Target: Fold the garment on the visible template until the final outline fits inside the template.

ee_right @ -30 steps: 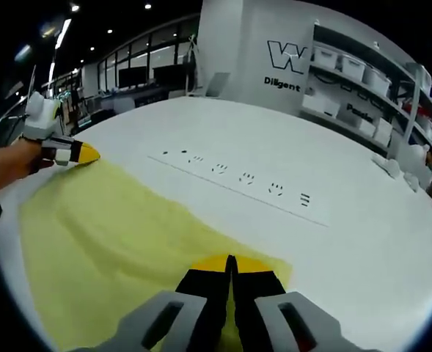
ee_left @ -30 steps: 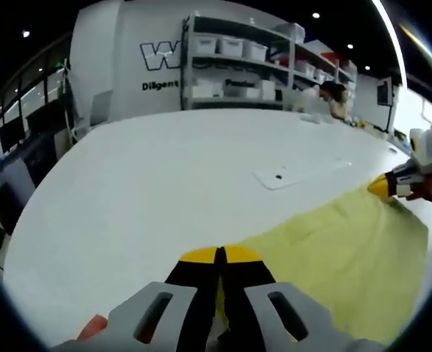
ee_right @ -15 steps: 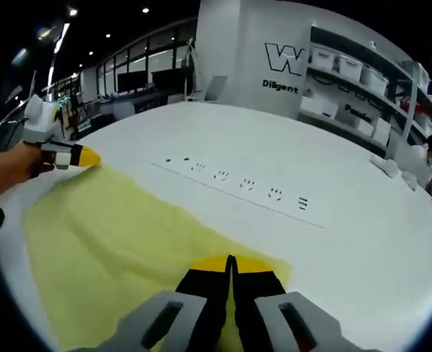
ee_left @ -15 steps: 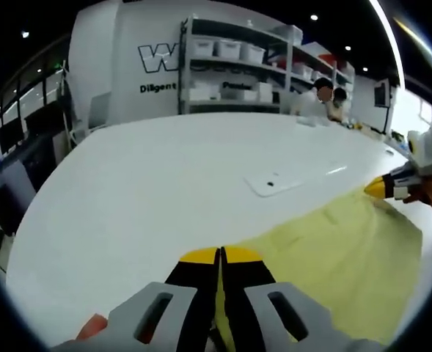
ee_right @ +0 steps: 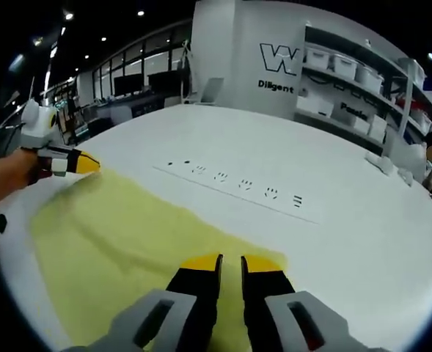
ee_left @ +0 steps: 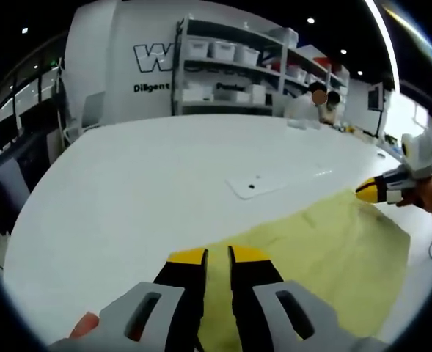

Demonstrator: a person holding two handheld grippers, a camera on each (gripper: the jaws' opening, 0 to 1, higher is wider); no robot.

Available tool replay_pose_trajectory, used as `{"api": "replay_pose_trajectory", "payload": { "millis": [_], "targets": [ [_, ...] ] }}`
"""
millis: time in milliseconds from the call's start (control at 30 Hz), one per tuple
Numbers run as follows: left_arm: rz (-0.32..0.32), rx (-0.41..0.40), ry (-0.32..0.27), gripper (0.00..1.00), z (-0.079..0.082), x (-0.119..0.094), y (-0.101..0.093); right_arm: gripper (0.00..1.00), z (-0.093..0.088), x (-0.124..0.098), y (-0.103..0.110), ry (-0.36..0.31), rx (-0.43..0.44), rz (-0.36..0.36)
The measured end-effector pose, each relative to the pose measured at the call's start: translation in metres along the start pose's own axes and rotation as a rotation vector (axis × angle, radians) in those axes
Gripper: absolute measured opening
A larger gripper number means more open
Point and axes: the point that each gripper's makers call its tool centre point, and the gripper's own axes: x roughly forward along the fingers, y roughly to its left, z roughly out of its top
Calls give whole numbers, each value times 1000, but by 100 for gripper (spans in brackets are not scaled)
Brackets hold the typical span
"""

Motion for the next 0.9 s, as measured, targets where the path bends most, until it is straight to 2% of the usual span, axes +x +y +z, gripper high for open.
{"api": "replay_pose_trajectory", "payload": {
  "millis": [333, 600, 900],
  "targets": [
    [-11, -40, -6, 25, 1, -13, -9, 21, 2, -11, 6, -7, 3, -10],
    [-4, -51, -8, 32, 3, -23, -10, 24, 3, -21, 12, -13, 10, -10],
    [-13, -50, -16, 37, 5, -38, -20, 31, 0, -35, 19, -18, 23, -12]
  ]
}}
